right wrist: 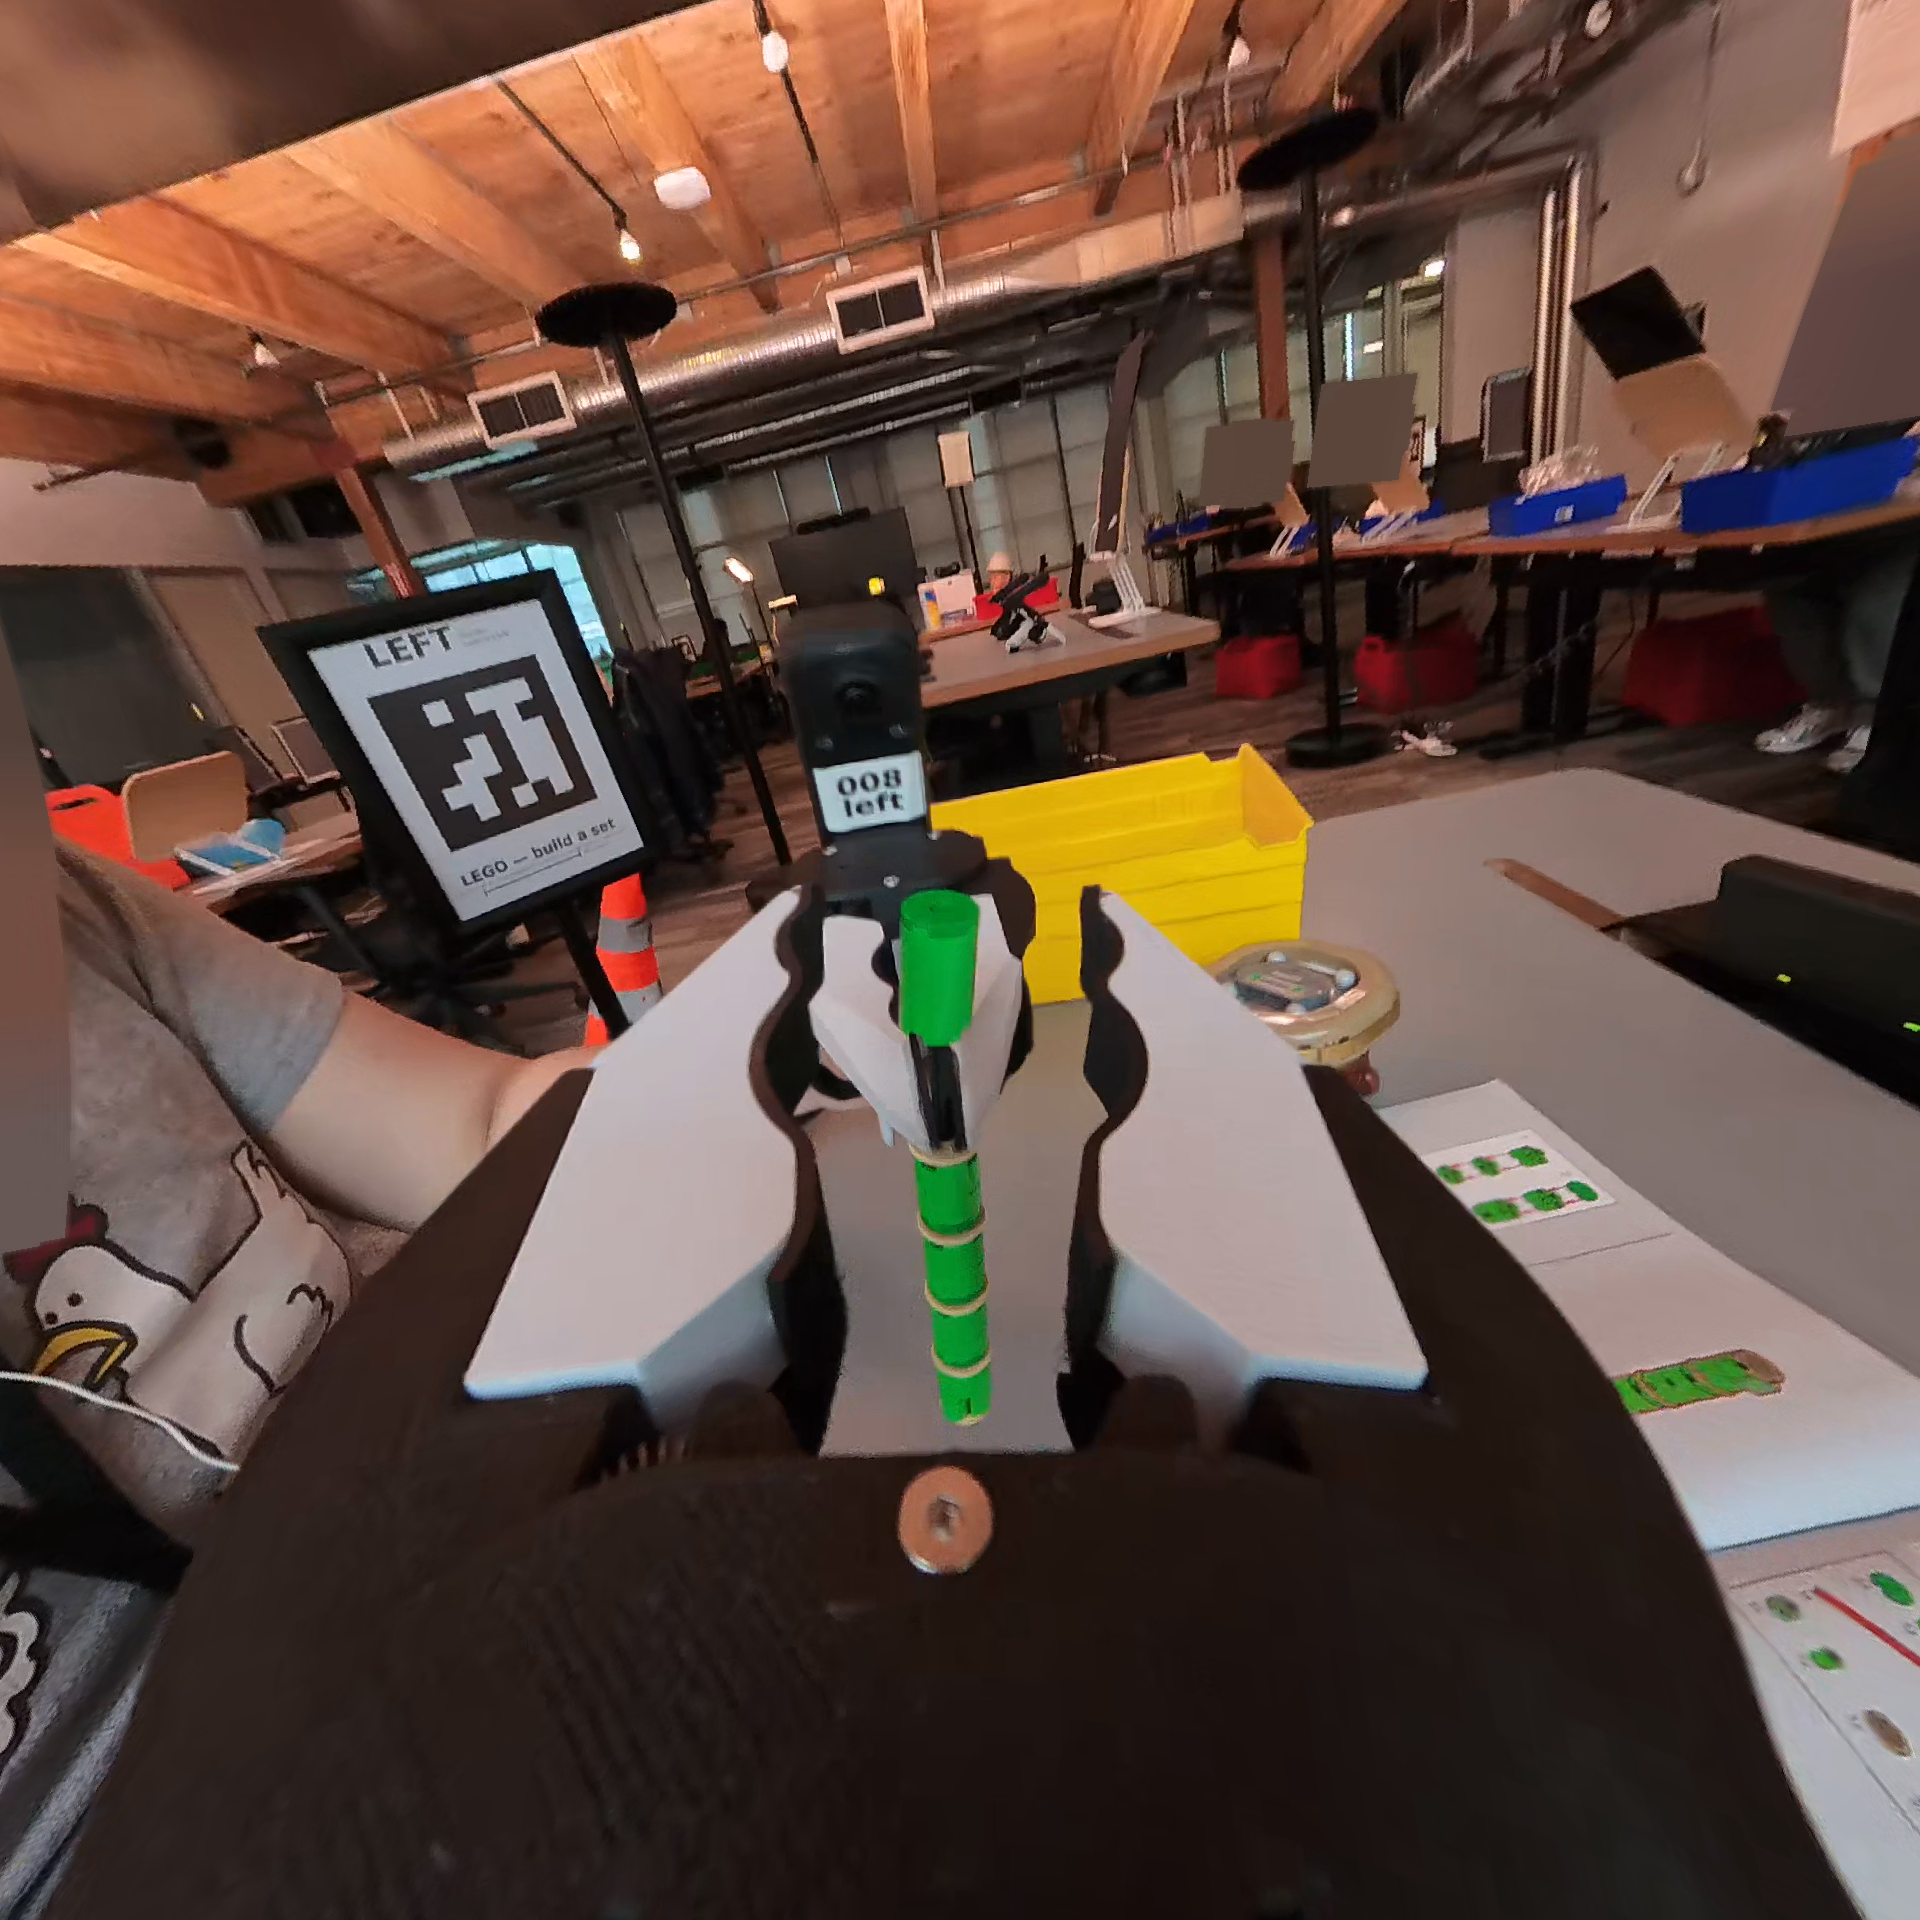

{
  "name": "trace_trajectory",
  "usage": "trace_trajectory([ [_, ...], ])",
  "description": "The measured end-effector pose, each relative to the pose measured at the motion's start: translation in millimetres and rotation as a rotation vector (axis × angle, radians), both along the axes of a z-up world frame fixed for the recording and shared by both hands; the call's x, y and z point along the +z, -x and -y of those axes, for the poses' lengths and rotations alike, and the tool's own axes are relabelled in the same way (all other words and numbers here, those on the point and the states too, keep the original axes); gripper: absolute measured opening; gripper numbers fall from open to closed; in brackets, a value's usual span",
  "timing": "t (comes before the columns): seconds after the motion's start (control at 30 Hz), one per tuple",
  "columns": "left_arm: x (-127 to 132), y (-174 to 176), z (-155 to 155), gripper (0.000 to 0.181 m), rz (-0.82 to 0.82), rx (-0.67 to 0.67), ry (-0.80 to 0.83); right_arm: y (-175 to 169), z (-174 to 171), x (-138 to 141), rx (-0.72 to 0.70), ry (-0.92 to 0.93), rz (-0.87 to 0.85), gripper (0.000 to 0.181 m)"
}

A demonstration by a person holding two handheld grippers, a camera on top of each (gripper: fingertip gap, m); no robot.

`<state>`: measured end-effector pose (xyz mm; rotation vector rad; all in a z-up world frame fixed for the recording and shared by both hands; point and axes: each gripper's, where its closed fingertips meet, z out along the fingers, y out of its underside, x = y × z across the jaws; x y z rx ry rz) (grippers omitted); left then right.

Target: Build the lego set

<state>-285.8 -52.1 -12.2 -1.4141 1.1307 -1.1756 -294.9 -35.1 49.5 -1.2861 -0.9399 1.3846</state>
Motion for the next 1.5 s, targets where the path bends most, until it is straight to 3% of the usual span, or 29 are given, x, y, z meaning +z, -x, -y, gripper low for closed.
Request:
trace_trajectory([
  [0.27,12,1,7,0.002,0.012,0.046,-0.224,15,17,1,0.005,-0.089,0.025,0.038],
  [0.37,13,0,8,0.002,0.004,0.063,-0.292,17,27,0,0.01,-0.189,0.06,0.015],
  [0.6,15,-2,12,0.002,-0.028,0.104,-0.422,19,41,1,-0.033,-0.407,0.085,0.015],
  [1.03,32,-1,29,0.001,0.051,0.103,-0.547,14,58,18,0.026,-0.433,-0.015,0.015],
  [1.3,29,-4,29,0.001,0.011,0.127,-0.575,12,60,13,0.025,-0.485,0.054,0.014],
  [1.5,25,-8,34,0.002,-0.021,0.089,-0.561,9,68,8,0.099,-0.498,0.09,0.015],
])
